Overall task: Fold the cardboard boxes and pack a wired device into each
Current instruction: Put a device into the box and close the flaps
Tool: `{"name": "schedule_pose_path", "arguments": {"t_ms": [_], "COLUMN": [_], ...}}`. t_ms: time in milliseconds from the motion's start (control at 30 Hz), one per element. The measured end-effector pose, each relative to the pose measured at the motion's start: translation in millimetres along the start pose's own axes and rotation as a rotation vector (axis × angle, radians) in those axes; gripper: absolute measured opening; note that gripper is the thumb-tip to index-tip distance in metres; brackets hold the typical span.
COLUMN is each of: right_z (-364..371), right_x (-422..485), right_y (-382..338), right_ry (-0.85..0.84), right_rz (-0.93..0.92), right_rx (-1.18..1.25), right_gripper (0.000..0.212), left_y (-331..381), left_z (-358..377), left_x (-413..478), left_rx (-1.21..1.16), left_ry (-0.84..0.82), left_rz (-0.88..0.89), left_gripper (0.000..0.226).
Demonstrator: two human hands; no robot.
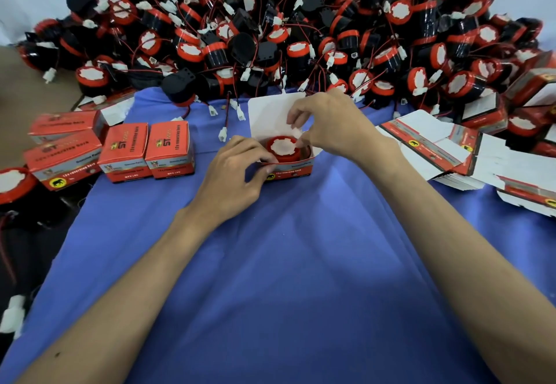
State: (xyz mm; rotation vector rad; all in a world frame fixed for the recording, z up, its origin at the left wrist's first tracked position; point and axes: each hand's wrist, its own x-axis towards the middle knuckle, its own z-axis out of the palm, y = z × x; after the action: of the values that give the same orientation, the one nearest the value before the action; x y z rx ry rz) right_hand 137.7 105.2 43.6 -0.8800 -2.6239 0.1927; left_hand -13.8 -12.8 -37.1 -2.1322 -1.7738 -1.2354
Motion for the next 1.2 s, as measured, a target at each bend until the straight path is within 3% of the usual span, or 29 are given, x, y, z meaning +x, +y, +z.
{"name": "schedule_pose_path", "arguments": {"t_ms": [167, 333, 467, 667, 900, 1033, 1133, 1200], "right_z": [2.7, -0.1, -0.3, 7.5, 19.8, 18.1, 16.5, 17.2], "right_x": [2.0, -0.8, 1.6, 3.2, -4.2, -15.0, -24.5, -30.4], "right_y": [4.9, 6.9, 5.4, 14.2, 11.8, 15.2, 22.9, 27.0], "right_ry": [-0.027, -0.039, -0.063, -0.137, -0.379, -0.256, -0.067, 0.043], "right_rz": [-0.006, -0.002, 0.033, 0.078, 0.061, -0.051, -0.099, -0.067], "right_rx": [0.001, 0.007, 0.014, -0.062, -0.242, -0.237, 0.068, 0.147], "right_gripper": [0.014, 0.011, 0.008, 0.015, 0.029, 0.029, 0.023, 0.025], "left_y": [1.3, 4.7, 2.6, 2.1, 3.1, 3.6, 4.0, 4.5], "left_z": [-1.0, 1.7, 1.4, 2.6, 5.6, 4.9, 5.3, 4.0], "left_x": [-0.9, 0.7, 1.3, -1.8, -1.2, 1.3, 1.5, -0.3], "left_rx": [0.031, 0.137, 0.126, 0.041, -0.032, -0.009, 0.025, 0.0], "left_ry": [-0.006, 0.029, 0.034, 0.055, 0.069, 0.066, 0.058, 0.065], "left_rz": [-0.025, 0.0, 0.035, 0.056, -0.033, -0.036, -0.05, -0.065], "left_gripper": [0.015, 0.032, 0.02, 0.019, 0.022, 0.022, 0.024, 0.021]}}
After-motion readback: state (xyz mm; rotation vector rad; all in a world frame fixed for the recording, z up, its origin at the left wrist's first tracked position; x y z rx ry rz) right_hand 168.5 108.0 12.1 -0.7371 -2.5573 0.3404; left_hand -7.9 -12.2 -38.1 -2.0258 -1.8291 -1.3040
